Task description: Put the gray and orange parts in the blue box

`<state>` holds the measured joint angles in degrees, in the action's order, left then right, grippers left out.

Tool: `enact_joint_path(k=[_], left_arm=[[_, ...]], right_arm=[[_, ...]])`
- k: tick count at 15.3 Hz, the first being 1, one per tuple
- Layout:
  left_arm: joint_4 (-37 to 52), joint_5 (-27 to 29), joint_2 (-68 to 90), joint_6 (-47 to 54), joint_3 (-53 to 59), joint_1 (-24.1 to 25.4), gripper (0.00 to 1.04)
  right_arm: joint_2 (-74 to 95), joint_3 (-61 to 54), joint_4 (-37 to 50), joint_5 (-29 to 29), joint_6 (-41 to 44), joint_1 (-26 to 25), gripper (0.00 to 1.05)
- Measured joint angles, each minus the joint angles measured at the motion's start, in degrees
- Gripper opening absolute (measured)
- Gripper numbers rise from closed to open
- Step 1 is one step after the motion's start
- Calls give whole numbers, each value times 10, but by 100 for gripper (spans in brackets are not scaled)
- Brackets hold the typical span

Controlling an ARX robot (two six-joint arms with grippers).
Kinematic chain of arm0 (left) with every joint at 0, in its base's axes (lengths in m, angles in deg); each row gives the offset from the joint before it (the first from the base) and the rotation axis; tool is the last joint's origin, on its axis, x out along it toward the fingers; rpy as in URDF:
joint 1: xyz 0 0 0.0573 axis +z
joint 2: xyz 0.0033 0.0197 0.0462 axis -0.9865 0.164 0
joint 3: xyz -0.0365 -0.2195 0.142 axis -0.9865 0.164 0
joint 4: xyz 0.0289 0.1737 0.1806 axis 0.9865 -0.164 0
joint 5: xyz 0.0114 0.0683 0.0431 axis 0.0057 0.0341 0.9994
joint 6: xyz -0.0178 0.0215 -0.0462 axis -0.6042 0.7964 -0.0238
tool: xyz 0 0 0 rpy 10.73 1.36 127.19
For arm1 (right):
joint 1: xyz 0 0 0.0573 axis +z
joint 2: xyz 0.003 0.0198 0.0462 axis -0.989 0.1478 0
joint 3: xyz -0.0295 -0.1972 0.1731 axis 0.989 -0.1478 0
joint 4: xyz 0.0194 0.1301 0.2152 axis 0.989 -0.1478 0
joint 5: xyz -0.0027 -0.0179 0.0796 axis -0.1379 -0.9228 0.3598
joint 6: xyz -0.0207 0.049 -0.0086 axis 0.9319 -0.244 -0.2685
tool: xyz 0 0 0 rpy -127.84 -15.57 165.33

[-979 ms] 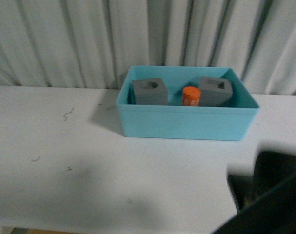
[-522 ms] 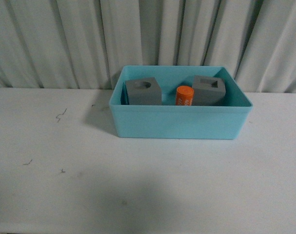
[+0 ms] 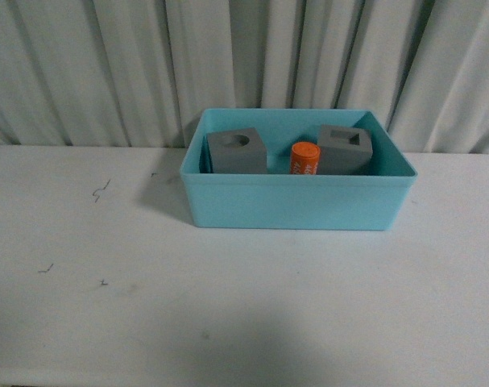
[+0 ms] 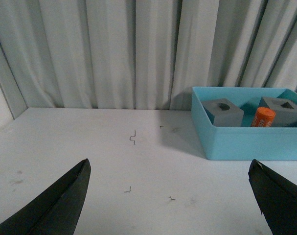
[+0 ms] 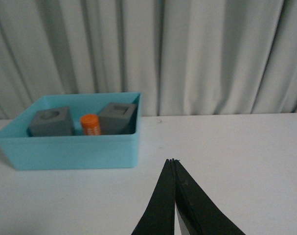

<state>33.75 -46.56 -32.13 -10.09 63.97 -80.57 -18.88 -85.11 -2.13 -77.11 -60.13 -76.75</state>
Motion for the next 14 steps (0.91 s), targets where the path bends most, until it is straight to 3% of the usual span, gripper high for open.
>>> enact_joint_path(k=[1, 8, 10, 14], left_arm=[[0, 0, 0, 0, 0, 0, 98], [0, 0, 0, 0, 0, 0, 98], [0, 0, 0, 0, 0, 0, 98], [0, 0, 0, 0, 0, 0, 98]], right_arm=[[-33, 0, -31, 28, 0, -52, 2], [-118, 0, -116, 38, 0, -48, 2], [-188, 0, -218, 38, 0, -48, 2], [-219, 2, -212, 38, 0, -48, 2]])
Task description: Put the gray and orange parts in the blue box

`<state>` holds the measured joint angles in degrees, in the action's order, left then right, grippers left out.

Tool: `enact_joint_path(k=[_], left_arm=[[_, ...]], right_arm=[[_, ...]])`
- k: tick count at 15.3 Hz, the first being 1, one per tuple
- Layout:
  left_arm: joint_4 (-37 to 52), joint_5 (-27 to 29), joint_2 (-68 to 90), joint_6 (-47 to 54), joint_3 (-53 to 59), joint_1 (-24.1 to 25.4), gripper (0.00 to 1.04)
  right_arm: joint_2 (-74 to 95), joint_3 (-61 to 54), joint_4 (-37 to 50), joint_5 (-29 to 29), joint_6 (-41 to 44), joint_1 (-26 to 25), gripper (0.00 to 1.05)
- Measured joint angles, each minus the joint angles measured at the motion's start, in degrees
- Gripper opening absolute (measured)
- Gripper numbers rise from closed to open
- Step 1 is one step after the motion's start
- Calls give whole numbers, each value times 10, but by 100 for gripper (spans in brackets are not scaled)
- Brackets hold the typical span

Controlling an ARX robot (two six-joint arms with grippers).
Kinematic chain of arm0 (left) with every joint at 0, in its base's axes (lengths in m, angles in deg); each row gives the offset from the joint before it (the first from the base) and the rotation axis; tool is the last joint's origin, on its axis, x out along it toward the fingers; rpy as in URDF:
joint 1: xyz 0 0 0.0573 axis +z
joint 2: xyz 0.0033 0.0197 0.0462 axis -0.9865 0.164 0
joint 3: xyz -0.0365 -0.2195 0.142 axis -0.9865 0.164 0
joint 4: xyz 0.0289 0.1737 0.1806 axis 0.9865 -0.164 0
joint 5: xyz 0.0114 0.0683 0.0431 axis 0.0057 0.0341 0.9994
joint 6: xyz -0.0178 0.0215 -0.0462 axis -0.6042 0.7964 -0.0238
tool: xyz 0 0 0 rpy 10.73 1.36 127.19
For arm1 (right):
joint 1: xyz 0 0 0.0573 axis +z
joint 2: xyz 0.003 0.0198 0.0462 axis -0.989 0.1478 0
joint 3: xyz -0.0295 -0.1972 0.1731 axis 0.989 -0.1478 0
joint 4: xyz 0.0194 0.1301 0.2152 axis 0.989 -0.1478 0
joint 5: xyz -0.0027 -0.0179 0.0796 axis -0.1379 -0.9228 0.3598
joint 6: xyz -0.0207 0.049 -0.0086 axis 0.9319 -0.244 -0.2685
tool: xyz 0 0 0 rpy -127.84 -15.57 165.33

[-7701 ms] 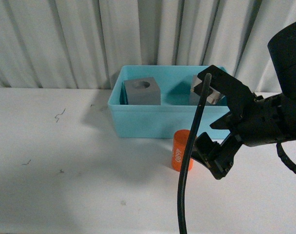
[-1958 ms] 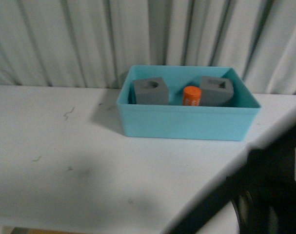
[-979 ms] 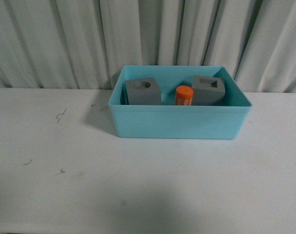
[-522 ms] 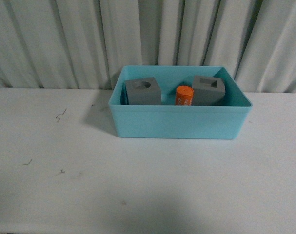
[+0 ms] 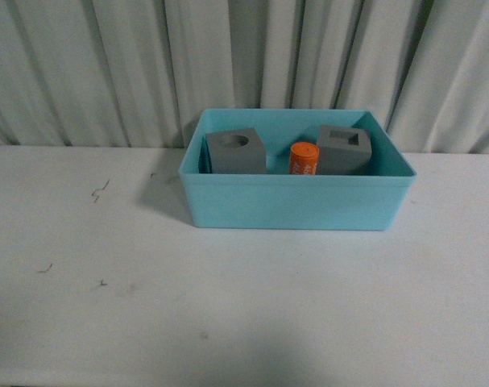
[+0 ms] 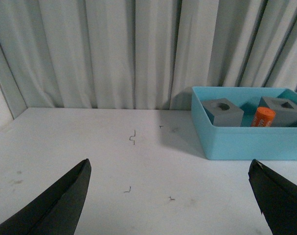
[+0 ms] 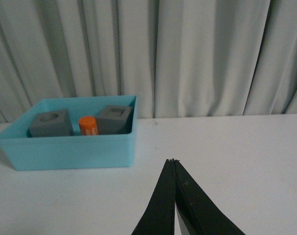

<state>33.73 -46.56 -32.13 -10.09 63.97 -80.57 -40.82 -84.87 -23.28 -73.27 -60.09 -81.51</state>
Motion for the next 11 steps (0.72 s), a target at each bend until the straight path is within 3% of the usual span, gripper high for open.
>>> enact_joint_path(k=[6, 7, 11], left_arm=[[0, 0, 0, 0, 0, 0, 98], [0, 0, 0, 0, 0, 0, 98], [0, 0, 0, 0, 0, 0, 98]], right_arm=[[0, -2, -10, 0, 0, 0, 2], [0, -2, -10, 0, 1, 0, 6], [0, -2, -10, 0, 1, 0, 53]])
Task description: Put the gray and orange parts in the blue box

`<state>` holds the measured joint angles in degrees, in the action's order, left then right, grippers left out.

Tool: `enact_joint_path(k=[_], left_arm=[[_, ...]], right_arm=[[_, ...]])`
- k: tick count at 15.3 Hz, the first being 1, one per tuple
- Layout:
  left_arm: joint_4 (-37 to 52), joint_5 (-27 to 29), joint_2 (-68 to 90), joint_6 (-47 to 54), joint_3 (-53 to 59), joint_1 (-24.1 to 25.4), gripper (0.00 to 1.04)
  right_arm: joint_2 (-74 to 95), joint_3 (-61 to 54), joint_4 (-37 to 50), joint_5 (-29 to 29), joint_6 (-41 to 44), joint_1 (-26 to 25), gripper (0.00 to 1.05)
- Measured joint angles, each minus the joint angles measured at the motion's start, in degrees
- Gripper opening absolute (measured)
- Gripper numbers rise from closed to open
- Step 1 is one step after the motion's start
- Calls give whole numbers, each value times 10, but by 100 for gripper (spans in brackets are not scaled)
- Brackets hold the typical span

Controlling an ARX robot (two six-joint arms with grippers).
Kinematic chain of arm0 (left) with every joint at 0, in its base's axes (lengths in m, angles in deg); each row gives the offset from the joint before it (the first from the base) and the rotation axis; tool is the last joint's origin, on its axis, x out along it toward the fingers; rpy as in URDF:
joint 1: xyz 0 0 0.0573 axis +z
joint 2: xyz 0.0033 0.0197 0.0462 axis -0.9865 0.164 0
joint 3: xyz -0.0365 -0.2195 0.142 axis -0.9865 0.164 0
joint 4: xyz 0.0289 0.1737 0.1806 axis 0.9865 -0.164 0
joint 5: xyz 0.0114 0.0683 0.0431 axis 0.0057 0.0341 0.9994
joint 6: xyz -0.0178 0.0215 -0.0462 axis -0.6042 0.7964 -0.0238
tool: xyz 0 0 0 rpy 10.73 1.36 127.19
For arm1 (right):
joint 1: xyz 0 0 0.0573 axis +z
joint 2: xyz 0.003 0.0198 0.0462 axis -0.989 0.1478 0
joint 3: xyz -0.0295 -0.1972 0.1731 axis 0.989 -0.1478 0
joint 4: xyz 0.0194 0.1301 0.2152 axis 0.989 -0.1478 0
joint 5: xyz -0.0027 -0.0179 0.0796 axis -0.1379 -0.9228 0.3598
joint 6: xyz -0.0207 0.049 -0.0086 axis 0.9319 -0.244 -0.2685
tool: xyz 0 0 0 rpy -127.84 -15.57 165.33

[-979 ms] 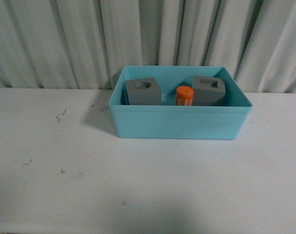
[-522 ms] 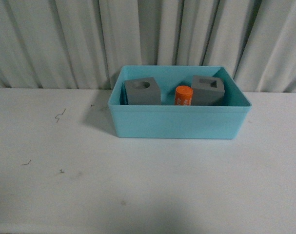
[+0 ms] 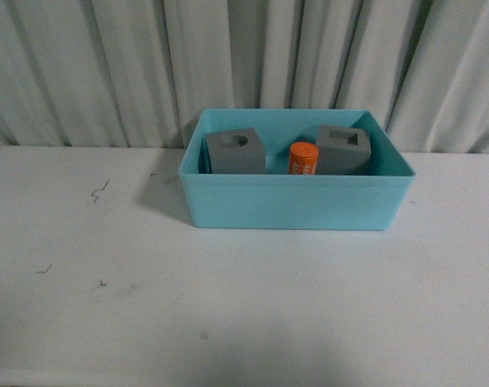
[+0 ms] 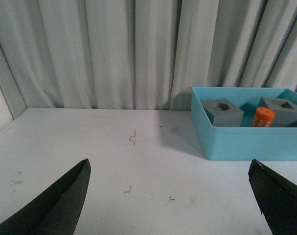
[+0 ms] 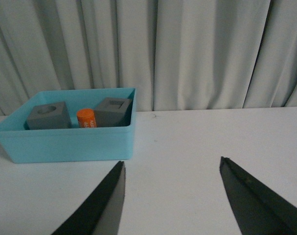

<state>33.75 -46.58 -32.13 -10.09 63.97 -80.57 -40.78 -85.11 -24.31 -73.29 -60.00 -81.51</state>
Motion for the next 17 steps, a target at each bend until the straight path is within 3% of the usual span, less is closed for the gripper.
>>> enact_joint_path(k=[4, 17], left_arm=[[0, 0, 0, 0, 0, 0, 98], [0, 0, 0, 0, 0, 0, 98]], right_arm=[[0, 0, 0, 0, 0, 0, 98], [0, 0, 0, 0, 0, 0, 98]])
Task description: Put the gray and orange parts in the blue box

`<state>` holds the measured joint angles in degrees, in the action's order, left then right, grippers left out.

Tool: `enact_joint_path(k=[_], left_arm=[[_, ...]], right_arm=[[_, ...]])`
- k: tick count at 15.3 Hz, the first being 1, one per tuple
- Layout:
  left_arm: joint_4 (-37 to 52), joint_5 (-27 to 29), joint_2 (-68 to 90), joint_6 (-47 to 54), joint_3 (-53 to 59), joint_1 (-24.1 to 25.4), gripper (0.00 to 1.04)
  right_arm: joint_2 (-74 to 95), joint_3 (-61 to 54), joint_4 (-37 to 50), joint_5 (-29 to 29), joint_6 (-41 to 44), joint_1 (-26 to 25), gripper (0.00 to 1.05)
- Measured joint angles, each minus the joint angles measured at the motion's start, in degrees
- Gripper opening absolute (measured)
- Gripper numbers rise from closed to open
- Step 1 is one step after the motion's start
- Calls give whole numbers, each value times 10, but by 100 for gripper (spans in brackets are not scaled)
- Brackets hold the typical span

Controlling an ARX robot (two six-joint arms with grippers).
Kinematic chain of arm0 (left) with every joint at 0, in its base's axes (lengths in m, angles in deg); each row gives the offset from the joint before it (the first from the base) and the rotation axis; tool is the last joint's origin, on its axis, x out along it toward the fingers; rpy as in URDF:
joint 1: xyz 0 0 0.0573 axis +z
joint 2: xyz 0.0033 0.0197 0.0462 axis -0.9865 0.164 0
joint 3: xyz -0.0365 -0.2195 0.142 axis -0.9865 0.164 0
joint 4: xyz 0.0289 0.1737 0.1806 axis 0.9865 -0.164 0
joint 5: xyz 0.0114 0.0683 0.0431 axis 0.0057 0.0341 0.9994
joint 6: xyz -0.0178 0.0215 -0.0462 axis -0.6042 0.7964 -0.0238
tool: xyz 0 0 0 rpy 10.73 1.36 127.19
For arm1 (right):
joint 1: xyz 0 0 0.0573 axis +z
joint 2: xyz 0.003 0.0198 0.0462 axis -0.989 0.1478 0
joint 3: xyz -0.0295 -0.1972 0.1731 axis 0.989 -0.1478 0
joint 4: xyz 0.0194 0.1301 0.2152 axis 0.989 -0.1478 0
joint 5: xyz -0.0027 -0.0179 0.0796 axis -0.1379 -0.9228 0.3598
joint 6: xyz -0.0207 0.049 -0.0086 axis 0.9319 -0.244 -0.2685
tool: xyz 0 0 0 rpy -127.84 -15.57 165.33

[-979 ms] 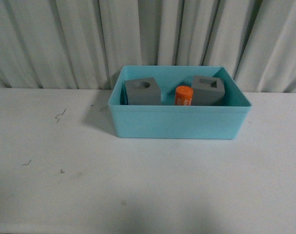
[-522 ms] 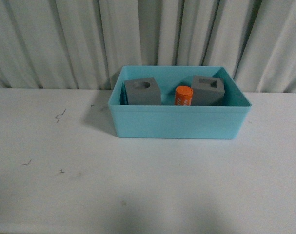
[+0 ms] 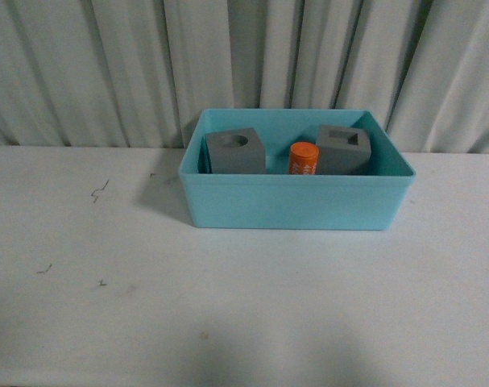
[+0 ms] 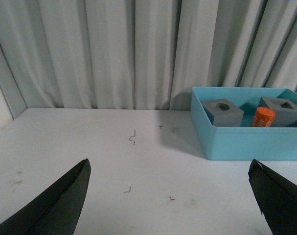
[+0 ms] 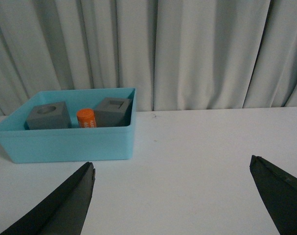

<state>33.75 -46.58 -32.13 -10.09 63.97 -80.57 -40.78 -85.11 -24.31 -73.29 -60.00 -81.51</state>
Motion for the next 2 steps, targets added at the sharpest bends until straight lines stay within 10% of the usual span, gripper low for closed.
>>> enact_joint_path(k=[2], left_arm=[[0, 0, 0, 0, 0, 0, 98]], right_arm=[[0, 0, 0, 0, 0, 0, 98]])
